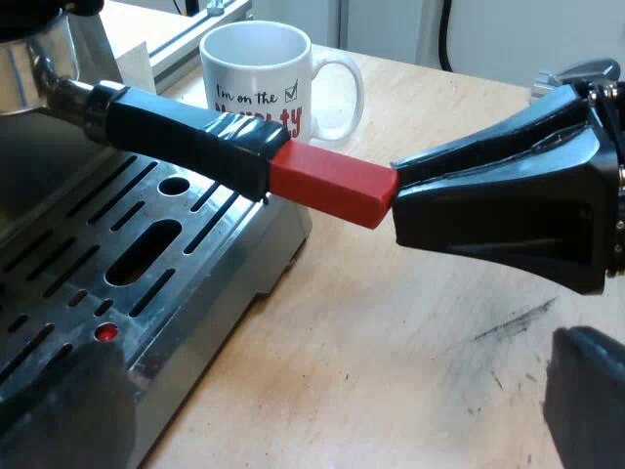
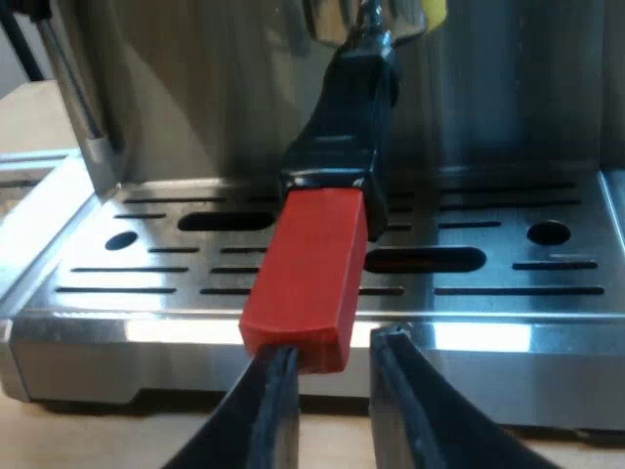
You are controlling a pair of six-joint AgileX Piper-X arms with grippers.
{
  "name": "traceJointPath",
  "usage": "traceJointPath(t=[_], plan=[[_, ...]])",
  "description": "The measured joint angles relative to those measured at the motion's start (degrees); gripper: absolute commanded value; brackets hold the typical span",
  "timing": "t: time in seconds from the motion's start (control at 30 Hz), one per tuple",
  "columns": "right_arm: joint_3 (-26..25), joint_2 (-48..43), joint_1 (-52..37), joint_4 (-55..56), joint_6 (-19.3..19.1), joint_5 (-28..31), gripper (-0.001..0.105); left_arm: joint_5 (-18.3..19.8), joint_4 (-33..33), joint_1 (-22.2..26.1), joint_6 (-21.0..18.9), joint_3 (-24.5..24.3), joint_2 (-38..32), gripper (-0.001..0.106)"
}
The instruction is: Grind coffee beans and then tamp
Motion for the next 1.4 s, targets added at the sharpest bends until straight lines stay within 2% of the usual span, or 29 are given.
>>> traceJointPath(t=[0.1,0.17,0.27,1.4], plan=[[0.20,0.00,-0.29,-1.24,-1.20,-0.68,0.021,0.00,0.00,0.00,0.00,0.00,0.00,0.086],[0.19,0.00,-0.58,-2.79,-4.83,-0.81,0.021,0.00,0.00,0.00,0.00,0.00,0.00,0.086],[0.31,0.06,-0.61,-4.14,-8.34,-1.10,0.021,0.00,0.00,0.00,0.00,0.00,0.00,0.086],[0.43,0.14,2.46,-3.35,-9.39,3.81,0.021,0.00,0.00,0.00,0.00,0.00,0.00,0.086]])
